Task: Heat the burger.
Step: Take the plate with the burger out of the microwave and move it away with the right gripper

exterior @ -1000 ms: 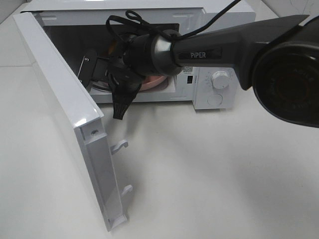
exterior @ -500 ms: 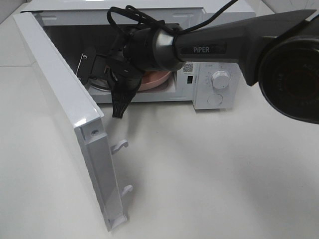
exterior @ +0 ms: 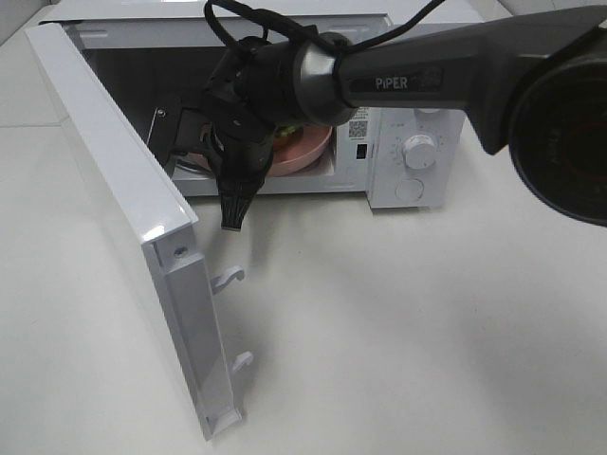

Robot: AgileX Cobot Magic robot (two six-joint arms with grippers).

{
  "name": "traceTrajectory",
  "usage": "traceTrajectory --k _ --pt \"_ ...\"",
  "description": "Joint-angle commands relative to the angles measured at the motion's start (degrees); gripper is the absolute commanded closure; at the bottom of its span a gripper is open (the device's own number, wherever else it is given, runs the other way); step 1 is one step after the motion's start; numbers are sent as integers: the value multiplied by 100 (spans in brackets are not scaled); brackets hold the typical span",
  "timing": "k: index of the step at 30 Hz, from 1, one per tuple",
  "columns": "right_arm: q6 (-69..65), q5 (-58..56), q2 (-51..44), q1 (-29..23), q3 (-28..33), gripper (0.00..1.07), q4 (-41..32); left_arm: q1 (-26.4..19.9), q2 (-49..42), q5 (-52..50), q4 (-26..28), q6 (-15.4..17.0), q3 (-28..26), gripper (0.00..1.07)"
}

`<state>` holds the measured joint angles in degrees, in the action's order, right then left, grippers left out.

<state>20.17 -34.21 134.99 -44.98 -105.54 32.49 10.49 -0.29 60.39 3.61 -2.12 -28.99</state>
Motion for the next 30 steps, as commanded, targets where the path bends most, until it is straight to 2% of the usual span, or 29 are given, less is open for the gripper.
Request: traceTrajectory --k 1,6,15,24,29,30 --pt "384 -160 -355 23 229 107 -223 -6 -115 -74 34 -11 11 106" --pt "493 -126 -550 23 504 107 -212 -6 -120 -74 34 -11 11 106" --pt "745 619 -1295 23 1610 107 -178 -6 -120 -74 34 -11 11 106" --pt "917 819 -1856 23 2286 107 23 -6 -120 -74 40 -11 11 106" --pt "974 1020 -2269 23 2819 107 281 -6 -120 -74 40 -11 11 106" --pt "1066 1180 -2458 23 3123 107 286 -6 -120 -74 40 -11 11 106"
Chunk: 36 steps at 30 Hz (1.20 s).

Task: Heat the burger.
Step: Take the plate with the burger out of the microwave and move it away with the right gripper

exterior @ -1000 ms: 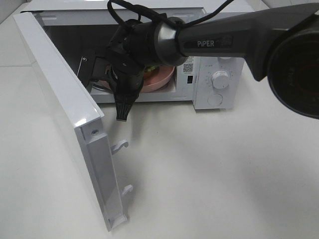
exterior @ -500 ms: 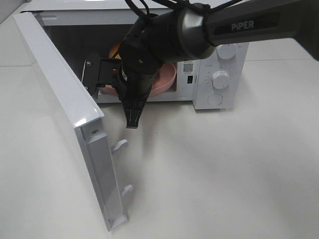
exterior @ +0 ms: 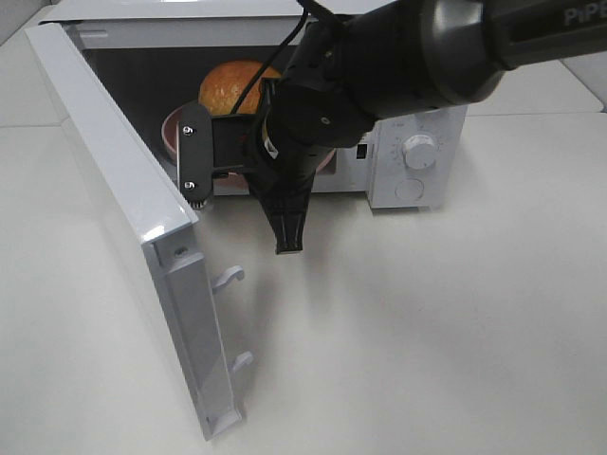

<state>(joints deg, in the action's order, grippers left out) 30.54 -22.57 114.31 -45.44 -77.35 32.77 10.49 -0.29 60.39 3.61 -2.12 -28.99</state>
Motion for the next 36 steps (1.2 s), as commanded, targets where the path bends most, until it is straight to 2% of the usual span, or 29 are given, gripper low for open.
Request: traceTrajectory --k 1,3,7,9,20,22,25,30,36 --pt "29 17 -390 69 304 107 258 -6 -120 -74 40 -11 11 106" --pt "160 212 -733 69 733 107 258 -6 -120 -74 40 -11 11 106" --pt "241 321 -1031 69 1129 107 258 -6 -120 -74 40 -11 11 106" --pt "344 435 -1306 69 1541 107 309 -6 -120 -74 40 -11 11 106" --pt "344 602 -2275 69 2636 107 407 -6 -120 -74 40 -11 11 106" --pt "344 550 -2681 69 2985 107 407 -6 -120 -74 40 -11 11 106" --pt "338 527 -2796 69 3088 107 407 -6 -120 -74 40 -11 11 106" --pt "132 206 -3621 69 3730 107 407 -6 -120 -74 40 -11 11 106" --pt "-269 -34 -4125 69 4114 107 407 -6 -120 -74 40 -11 11 106"
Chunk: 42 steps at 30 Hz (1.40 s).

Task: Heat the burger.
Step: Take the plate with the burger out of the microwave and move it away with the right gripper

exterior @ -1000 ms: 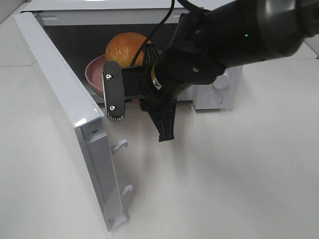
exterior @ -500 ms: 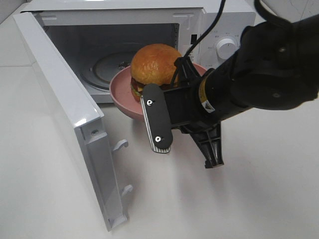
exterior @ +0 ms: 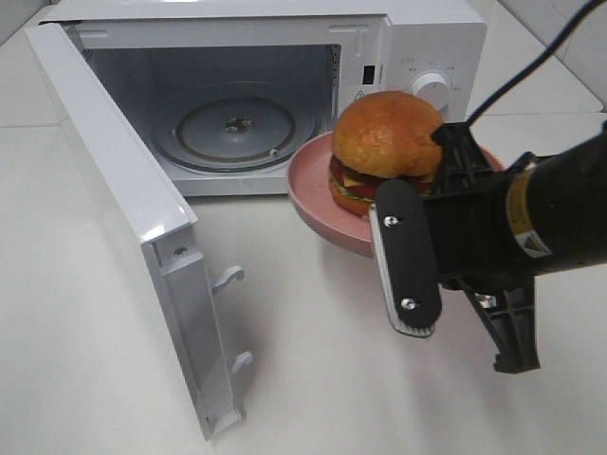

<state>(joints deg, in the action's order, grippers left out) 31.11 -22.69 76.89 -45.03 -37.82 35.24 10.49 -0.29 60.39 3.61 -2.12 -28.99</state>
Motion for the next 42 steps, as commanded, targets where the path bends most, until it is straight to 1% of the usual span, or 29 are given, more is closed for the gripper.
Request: traceTrajectory --k 1,2,4,5,7,12,13,17,18,20,21,22,23,24,25,27,28,29,30,31,32,33,34,36,37,38,39,41,42 --pt "-625 -160 -665 29 338 107 160 -6 -120 -74 46 -11 11 106" --pt "-917 -292 -928 29 464 107 160 -6 -120 -74 46 -11 11 106" --pt "-1037 -384 -1043 29 504 107 160 -6 -120 -74 46 -11 11 106" --pt "-1341 -642 -1278 29 561 107 160 -6 -120 -74 46 -11 11 106" --pt "-1593 -934 -1455 29 567 107 160 -6 -120 -74 46 -11 11 106" --pt "-1942 -1518 -1547 29 567 107 160 -6 -120 -74 46 -11 11 106" --pt "-2217 -1725 -1547 29 573 107 160 -6 -120 -74 46 -11 11 106" --pt "-2670 -1896 -1547 52 596 107 178 -6 -120 -74 46 -11 11 106" --pt "-3065 -2000 -1495 52 613 107 275 -6 -120 -74 46 -11 11 106" --pt "-3260 -2086 -1450 52 613 107 327 -6 -120 -74 46 -11 11 106" --pt "-3747 -2223 -1278 52 613 107 516 -6 -120 -74 46 -11 11 106" --pt "-3747 -2223 -1278 52 613 107 516 -6 -120 -74 46 -11 11 106" --pt "-4131 -2298 -1031 52 613 107 762 -6 -120 -74 46 -11 11 106" --pt "-4131 -2298 -1031 52 613 107 762 -6 -120 -74 46 -11 11 106" --pt "-4521 -2298 -745 52 613 107 957 -6 -120 -74 46 -11 11 106" --pt "-4664 -2292 -625 52 613 107 1020 -6 -120 -74 46 -11 11 106" --pt "-4985 -2275 -344 155 613 107 1112 -6 -120 -74 46 -11 11 106" --pt "-4985 -2275 -344 155 613 107 1112 -6 -120 -74 46 -11 11 106" --pt "-5151 -2235 -189 292 613 107 1112 -6 -120 -74 46 -11 11 106" --pt "-5466 -2114 109 613 590 107 1123 -6 -120 -74 46 -11 11 106" --pt "-5466 -2114 109 613 590 107 1123 -6 -120 -74 46 -11 11 106" --pt "-5604 -1965 332 963 498 107 1134 -6 -120 -74 46 -11 11 106" --pt "-5604 -1965 332 963 498 107 1134 -6 -120 -74 46 -11 11 106" --pt "-5672 -1650 602 1289 252 107 1134 -6 -120 -74 46 -11 11 106" --pt "-5672 -1650 602 1289 252 107 1134 -6 -120 -74 46 -11 11 106" --pt "-5701 -1536 819 1455 57 107 1134 -6 -120 -74 46 -11 11 106" --pt "-5701 -1536 819 1455 57 107 1134 -6 -120 -74 46 -11 11 106" --pt "-5752 -1518 1215 1667 -195 107 1129 -6 -120 -74 46 -11 11 106" --pt "-5752 -1518 1215 1667 -195 107 1129 -6 -120 -74 46 -11 11 106"
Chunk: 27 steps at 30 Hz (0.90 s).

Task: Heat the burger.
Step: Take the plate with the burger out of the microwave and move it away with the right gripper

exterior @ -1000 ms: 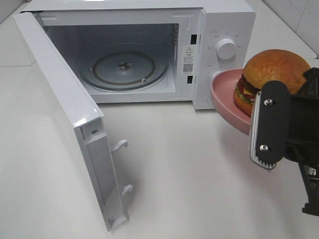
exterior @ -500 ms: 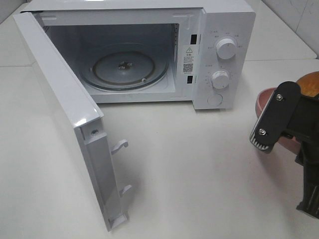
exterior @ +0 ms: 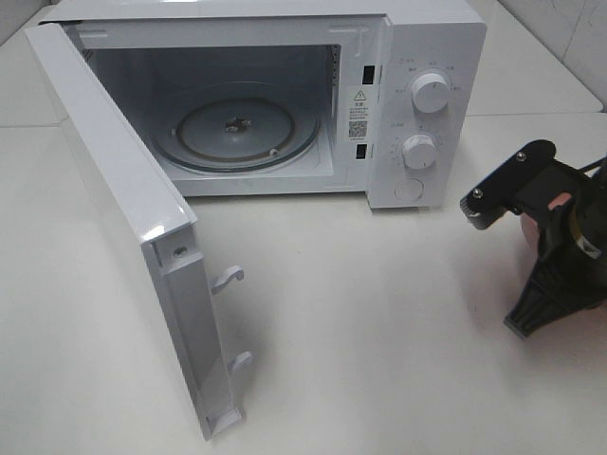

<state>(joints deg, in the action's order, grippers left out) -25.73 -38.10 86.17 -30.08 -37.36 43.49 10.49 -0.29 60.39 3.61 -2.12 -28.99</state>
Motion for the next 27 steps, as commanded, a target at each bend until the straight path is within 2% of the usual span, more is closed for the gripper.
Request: traceTrajectory --k 1,11,12,13,15,16,18,21,22,24,27 --pt "-74 69 533 281 -361 107 304 -6 -120 -74 46 -11 11 106" --pt "-80 762 1129 286 -521 106 46 -6 -120 -74 46 -11 11 106" --pt "-126 791 1186 286 -521 101 -23 -6 -120 -74 46 -11 11 106" --pt "-126 791 1186 286 -521 101 -23 -6 -120 -74 46 -11 11 106" --pt "-178 819 1197 286 -521 89 -52 -6 -120 -74 46 -11 11 106" --pt "-178 819 1197 286 -521 89 -52 -6 -120 -74 46 -11 11 106" --pt "-178 751 1192 286 -521 65 -201 -6 -120 -74 46 -11 11 106" --pt "-178 733 1186 286 -521 60 -281 -6 -120 -74 46 -11 11 106" --pt "-172 733 1123 281 -544 53 -418 -6 -120 -74 46 -11 11 106" --pt "-166 728 1077 269 -573 52 -527 -6 -120 -74 46 -11 11 106" --pt "-160 716 791 269 -751 52 -1117 -6 -120 -74 46 -11 11 106"
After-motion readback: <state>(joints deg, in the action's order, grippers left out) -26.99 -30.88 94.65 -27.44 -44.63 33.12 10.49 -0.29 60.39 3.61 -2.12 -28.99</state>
